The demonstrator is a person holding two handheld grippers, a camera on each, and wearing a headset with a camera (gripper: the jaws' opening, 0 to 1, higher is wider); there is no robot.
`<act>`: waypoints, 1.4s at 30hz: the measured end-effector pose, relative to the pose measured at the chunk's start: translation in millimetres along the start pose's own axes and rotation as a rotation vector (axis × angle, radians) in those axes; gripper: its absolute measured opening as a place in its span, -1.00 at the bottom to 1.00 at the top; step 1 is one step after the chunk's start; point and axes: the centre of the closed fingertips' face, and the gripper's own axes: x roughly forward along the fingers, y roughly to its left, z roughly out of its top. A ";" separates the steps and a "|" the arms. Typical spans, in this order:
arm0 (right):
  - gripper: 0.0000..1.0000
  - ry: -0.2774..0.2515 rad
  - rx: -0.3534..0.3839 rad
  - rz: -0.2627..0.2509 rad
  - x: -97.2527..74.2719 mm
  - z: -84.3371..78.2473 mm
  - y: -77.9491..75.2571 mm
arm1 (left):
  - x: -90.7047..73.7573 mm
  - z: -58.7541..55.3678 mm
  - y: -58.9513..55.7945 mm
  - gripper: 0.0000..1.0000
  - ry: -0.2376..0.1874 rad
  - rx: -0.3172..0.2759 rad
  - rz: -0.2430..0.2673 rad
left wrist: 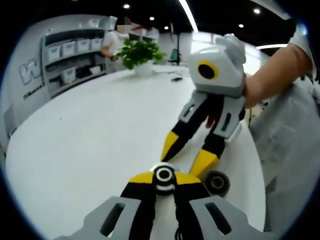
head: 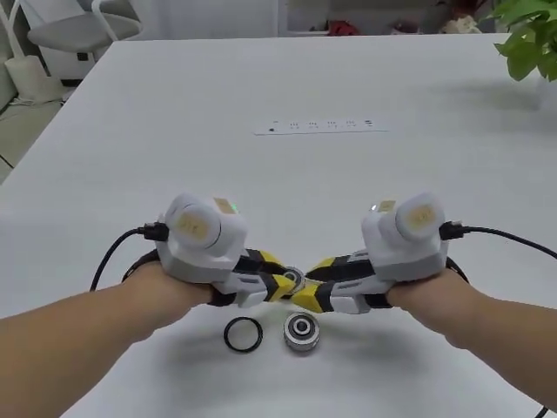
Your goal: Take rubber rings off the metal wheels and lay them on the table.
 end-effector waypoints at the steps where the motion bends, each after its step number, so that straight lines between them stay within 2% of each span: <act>1: -0.44 -0.002 -0.007 -0.002 1.5 0.5 0.7 | 0.1 0.0 0.1 -0.72 0.000 0.001 0.001; 7: -0.40 -0.006 -0.031 -0.017 7.6 1.4 0.5 | 0.1 0.0 0.4 -0.73 -0.004 -0.006 0.005; 13: -0.45 -0.014 -0.065 -0.025 9.0 4.7 -0.8 | 0.0 0.1 0.9 -0.73 -0.010 -0.008 0.012; 34: -0.64 0.000 -0.118 -0.026 -1.7 -0.2 -2.4 | 0.0 -0.5 0.6 -0.73 -0.019 -0.025 0.017; 42: -0.70 0.004 -0.116 -0.022 -3.4 -2.1 -1.8 | -0.2 -1.0 0.2 -0.73 -0.018 -0.027 0.017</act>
